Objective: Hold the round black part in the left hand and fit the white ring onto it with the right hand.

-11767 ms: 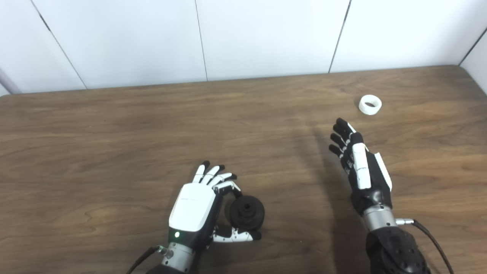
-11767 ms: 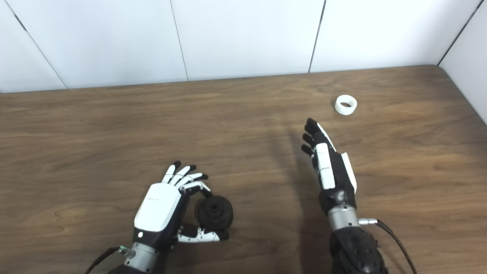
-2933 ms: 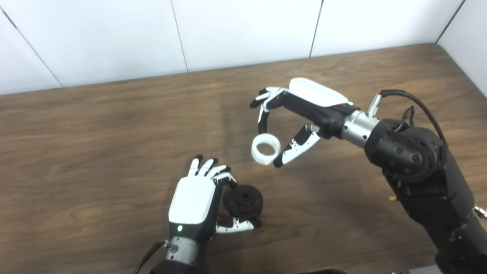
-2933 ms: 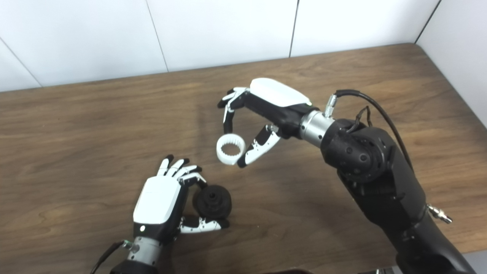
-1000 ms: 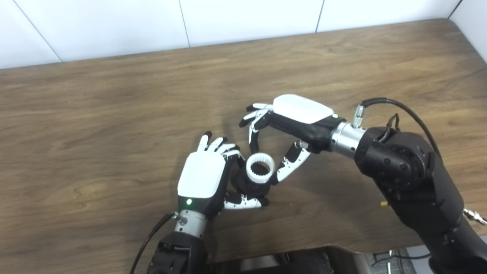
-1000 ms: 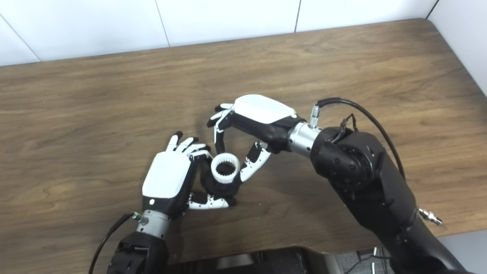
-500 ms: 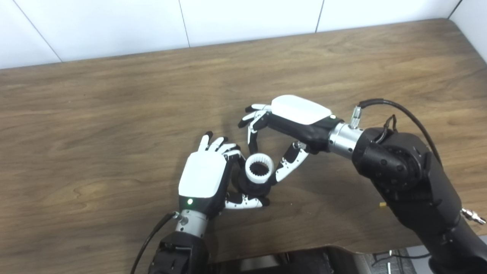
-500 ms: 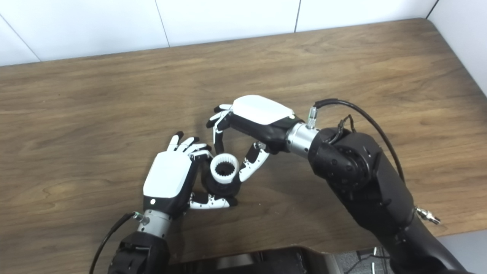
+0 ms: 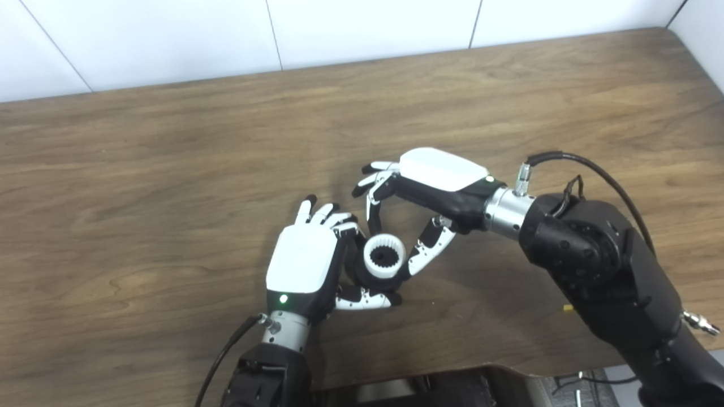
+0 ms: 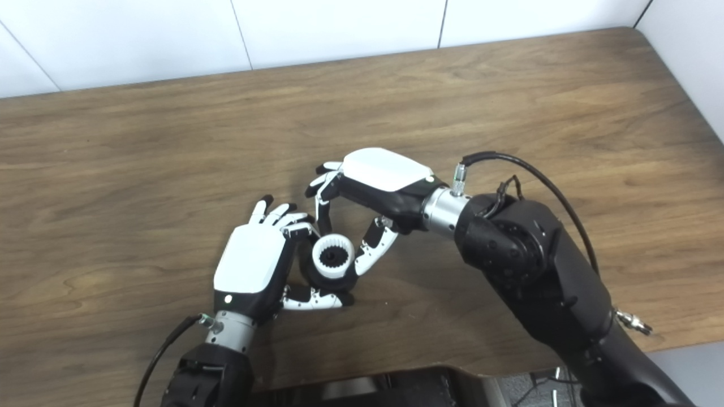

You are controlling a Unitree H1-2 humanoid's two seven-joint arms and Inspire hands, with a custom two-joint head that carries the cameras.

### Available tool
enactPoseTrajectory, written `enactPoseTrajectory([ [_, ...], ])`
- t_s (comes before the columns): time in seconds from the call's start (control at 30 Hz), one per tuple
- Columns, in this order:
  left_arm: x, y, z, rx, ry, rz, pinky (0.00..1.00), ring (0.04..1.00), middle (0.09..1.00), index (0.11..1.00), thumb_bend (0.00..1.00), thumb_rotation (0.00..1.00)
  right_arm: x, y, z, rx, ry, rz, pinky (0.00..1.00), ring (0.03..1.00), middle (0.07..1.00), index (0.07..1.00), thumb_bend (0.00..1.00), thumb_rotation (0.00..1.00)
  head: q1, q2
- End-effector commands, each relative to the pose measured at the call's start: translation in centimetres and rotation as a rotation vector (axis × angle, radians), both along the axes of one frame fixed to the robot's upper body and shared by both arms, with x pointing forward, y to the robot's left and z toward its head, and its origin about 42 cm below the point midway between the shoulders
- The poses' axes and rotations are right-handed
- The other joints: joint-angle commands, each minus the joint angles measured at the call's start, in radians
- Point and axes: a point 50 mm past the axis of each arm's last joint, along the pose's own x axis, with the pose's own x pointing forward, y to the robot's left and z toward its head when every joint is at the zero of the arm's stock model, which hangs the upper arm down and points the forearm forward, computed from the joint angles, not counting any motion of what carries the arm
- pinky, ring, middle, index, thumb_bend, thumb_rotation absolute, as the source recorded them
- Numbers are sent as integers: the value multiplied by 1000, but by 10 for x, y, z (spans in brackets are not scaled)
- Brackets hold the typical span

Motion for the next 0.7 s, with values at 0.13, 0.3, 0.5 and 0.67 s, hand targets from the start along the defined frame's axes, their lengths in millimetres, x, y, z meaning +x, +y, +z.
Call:
enactPoseTrajectory([
  [0.13,-1,-7,4,-8,-14,-18,1000,886,777,485,516,60,1,1,5,18,-74,13,854,944,843,483,525,133,0,1],
  [0.3,-1,-7,4,-7,-12,-19,1000,888,779,485,516,60,2,1,3,17,-77,12,852,946,845,483,524,133,-4,2],
  [0.5,-1,-7,4,-5,-14,-20,1000,887,775,485,516,59,2,2,2,13,-77,2,851,946,848,483,524,133,-4,2],
  [0.67,-2,-8,4,-4,-17,-22,1000,886,775,485,516,60,3,3,2,19,-83,9,845,939,847,483,524,133,-8,5],
])
